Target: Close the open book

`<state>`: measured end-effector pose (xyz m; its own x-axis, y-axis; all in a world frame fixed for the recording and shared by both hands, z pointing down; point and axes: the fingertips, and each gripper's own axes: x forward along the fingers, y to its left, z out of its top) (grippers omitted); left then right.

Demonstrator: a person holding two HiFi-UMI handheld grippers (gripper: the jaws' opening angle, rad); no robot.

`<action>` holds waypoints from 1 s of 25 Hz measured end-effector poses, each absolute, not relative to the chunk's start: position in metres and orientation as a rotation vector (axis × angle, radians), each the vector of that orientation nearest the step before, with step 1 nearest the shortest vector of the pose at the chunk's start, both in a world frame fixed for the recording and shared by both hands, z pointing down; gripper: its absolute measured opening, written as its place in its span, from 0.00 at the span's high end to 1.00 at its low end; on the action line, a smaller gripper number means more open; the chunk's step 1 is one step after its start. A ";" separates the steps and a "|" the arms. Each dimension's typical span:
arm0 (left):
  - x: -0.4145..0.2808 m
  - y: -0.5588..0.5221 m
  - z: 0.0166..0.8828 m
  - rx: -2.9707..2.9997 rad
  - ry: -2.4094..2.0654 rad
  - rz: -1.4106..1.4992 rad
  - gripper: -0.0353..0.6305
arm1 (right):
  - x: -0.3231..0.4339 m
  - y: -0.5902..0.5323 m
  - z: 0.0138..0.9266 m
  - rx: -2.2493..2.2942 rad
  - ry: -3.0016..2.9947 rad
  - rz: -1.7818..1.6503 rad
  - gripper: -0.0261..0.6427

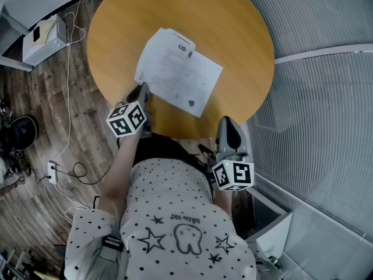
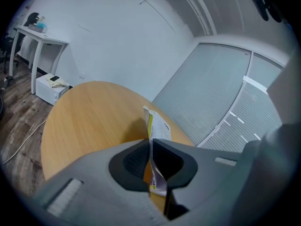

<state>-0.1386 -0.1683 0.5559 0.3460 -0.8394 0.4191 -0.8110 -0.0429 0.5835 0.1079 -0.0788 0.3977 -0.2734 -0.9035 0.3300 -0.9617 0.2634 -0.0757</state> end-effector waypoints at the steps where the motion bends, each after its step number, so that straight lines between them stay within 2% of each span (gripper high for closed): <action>1: -0.138 -0.168 0.553 1.847 -1.452 -0.043 0.90 | 0.109 -0.078 0.397 1.747 -2.311 0.388 0.95; 25: -0.077 -0.154 0.511 2.225 -1.411 0.193 0.91 | 0.125 -0.077 0.398 1.782 -2.336 0.407 0.95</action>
<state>-0.0774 -0.1543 0.5114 0.4541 -0.8099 0.3714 -0.8798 -0.3419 0.3301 0.1254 -0.0771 0.3981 -0.2684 -0.9151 0.3011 -0.9630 0.2462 -0.1099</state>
